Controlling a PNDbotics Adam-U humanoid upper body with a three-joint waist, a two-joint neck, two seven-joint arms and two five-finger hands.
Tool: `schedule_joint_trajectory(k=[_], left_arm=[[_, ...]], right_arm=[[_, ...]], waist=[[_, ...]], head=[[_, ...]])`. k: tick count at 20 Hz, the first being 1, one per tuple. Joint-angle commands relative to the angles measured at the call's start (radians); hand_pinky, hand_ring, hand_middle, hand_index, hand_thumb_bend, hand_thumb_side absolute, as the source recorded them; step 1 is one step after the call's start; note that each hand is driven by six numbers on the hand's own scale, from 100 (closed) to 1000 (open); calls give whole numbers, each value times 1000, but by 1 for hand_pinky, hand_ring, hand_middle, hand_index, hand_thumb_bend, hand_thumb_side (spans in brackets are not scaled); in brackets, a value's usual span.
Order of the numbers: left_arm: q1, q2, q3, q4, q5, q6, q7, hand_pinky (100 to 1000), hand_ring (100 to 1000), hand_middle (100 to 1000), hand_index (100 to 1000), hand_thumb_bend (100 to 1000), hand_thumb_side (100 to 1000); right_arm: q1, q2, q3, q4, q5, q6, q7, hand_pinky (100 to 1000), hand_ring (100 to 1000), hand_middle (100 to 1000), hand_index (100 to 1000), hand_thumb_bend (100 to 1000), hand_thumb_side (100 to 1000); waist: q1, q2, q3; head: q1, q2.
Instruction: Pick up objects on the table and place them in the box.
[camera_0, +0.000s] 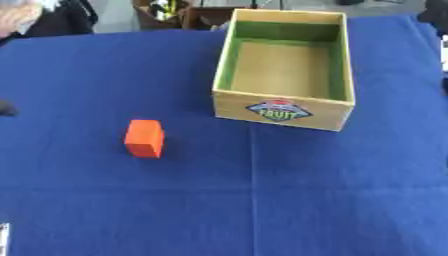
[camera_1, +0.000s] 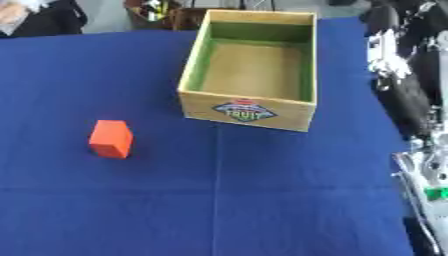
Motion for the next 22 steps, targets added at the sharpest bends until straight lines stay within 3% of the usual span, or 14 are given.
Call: schedule_joint_trajectory(k=[1, 6, 10, 14, 19, 22], left_arm=[[-4, 80, 13, -20, -32, -12, 5, 529, 542, 558, 863, 441, 940], [-3, 305, 24, -20, -213, -9, 56, 549, 565, 587, 887, 518, 936], [9, 475, -9, -20, -386, 50, 60, 575, 596, 627, 912, 527, 931], [9, 585, -60, -20, -501, 105, -41, 614, 637, 686, 938, 496, 929], [-22, 691, -113, -11, -542, 145, -214, 635, 670, 708, 945, 448, 930], [-57, 742, -148, 18, -560, 147, -274, 651, 692, 726, 951, 470, 917]], right_arm=[[-7, -9, -1, -20, 2, -2, 4, 912, 864, 601, 810, 100, 597], [-2, -16, 0, -20, 3, -1, 6, 911, 864, 601, 810, 100, 598], [2, -19, 2, -20, 3, 0, 7, 911, 864, 601, 810, 100, 599], [1, -21, 5, -20, 3, -1, 10, 910, 864, 601, 808, 100, 600], [3, -22, 9, -20, 2, 2, 15, 911, 864, 601, 808, 100, 601], [5, -22, 12, -20, 1, 3, 18, 911, 864, 601, 808, 100, 602]], waist=[[-1, -25, 1], [3, -34, 4], [7, -41, 4], [8, -46, -2], [11, -50, -5], [14, -53, -8]], head=[[-3, 8], [-7, 19], [-14, 24], [-14, 24], [-13, 20], [-8, 20]])
